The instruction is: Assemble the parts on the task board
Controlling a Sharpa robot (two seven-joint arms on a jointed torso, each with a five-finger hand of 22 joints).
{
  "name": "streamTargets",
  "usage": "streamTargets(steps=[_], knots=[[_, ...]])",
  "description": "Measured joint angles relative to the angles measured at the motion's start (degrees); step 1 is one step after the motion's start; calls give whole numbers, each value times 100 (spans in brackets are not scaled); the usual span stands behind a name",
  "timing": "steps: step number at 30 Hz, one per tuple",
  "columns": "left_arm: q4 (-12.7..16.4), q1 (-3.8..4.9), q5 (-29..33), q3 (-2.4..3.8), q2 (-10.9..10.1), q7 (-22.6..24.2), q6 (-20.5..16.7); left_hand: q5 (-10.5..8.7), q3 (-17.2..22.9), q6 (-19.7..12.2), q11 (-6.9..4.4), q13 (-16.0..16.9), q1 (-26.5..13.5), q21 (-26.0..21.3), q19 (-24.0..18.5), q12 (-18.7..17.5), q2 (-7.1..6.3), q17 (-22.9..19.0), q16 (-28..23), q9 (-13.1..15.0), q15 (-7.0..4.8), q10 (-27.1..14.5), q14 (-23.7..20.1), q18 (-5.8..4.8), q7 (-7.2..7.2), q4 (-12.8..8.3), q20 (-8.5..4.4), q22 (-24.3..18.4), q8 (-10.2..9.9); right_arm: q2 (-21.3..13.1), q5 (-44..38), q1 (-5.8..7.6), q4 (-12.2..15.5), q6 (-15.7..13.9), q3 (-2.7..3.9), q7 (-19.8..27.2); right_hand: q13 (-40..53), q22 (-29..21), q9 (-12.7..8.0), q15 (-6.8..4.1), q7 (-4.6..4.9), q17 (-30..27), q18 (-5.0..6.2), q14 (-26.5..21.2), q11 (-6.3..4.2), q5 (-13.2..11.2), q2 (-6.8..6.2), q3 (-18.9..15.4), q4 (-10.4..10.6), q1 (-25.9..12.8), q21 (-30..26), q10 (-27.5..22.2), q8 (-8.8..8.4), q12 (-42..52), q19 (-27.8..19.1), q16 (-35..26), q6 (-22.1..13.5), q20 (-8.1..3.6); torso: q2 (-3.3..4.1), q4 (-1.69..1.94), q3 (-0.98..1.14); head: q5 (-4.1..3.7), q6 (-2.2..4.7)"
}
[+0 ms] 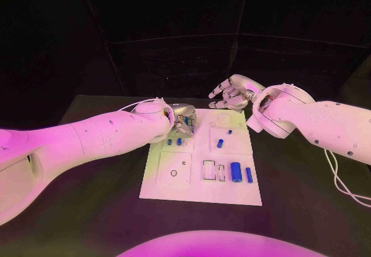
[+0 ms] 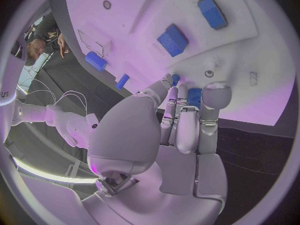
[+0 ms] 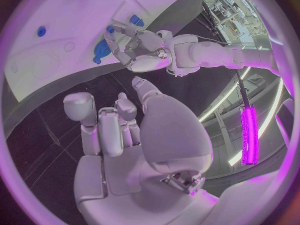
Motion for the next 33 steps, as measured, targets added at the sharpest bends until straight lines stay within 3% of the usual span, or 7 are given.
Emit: streamTargets(steps=[23,30,33], knots=[[-78,-26,-41,9,35,32,99,-1,700,383,-51,-65,15,169,86,-472,11,-101,0,-58,-42,519,-1,1,0,-213,-46,239,-199,9,1,0,7,0,0,-2,1,1,0,0,0,1,0,0,0,0,0,16,16,0,0,1,0,0,0,0,0,0,-4,12,-1,-31,-3],[148,-45,-29,6,-215,101,-102,-1,764,383,-51,-67,16,202,86,-534,9,-105,0,-60,-42,560,-1,1,1,-214,-46,282,-243,-2,1,0,8,0,0,-2,1,1,0,0,0,1,-1,0,0,0,0,16,16,0,0,1,0,0,0,0,0,0,-8,18,-7,-44,9],[317,-45,-6,90,-359,130,-205,-1,794,404,-31,-67,17,202,86,-572,9,-112,0,-58,-42,579,-1,1,-19,-244,-46,293,-264,-12,1,0,7,0,0,-2,1,1,0,0,0,1,0,0,0,0,0,16,16,0,0,1,0,0,0,0,0,0,-10,18,-7,-46,13]])
